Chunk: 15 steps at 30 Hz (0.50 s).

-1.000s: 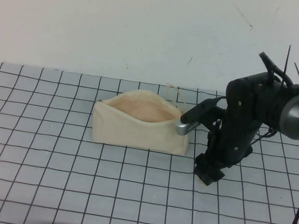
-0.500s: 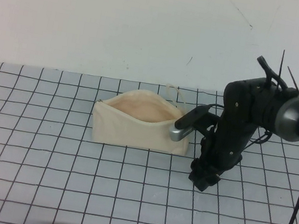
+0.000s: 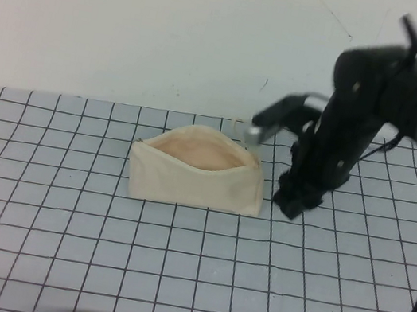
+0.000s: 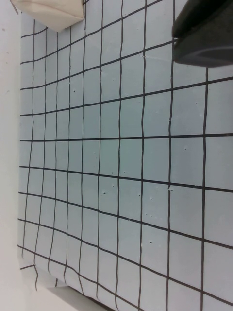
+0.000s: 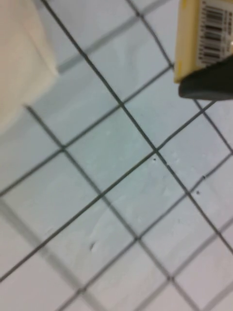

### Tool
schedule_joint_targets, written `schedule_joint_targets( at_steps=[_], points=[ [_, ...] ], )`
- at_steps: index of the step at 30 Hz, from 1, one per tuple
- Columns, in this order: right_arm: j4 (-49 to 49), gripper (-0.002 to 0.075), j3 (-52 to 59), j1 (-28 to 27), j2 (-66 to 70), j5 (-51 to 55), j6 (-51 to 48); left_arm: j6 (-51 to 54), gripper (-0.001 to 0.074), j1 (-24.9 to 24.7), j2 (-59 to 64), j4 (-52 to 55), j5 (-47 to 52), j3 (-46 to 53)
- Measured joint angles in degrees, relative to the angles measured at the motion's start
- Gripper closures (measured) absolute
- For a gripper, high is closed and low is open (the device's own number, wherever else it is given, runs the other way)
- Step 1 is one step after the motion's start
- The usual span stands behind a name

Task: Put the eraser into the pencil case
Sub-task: Place the eraser on the pencil case

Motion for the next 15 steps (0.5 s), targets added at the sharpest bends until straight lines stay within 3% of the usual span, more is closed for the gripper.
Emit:
schedule_joint_targets(
  at_steps=[8, 15],
  points=[
    [11.79, 0.042, -2.89, 0.0, -7.87, -1.46, -3.25, 0.0, 0.0736, 0.0, 0.0, 0.0, 0.0, 0.0],
    [25.32, 0.042, -3.4, 0.49, -6.43, -17.37, -11.37, 0.0, 0.0736, 0.0, 0.0, 0.0, 0.0, 0.0]
  ],
)
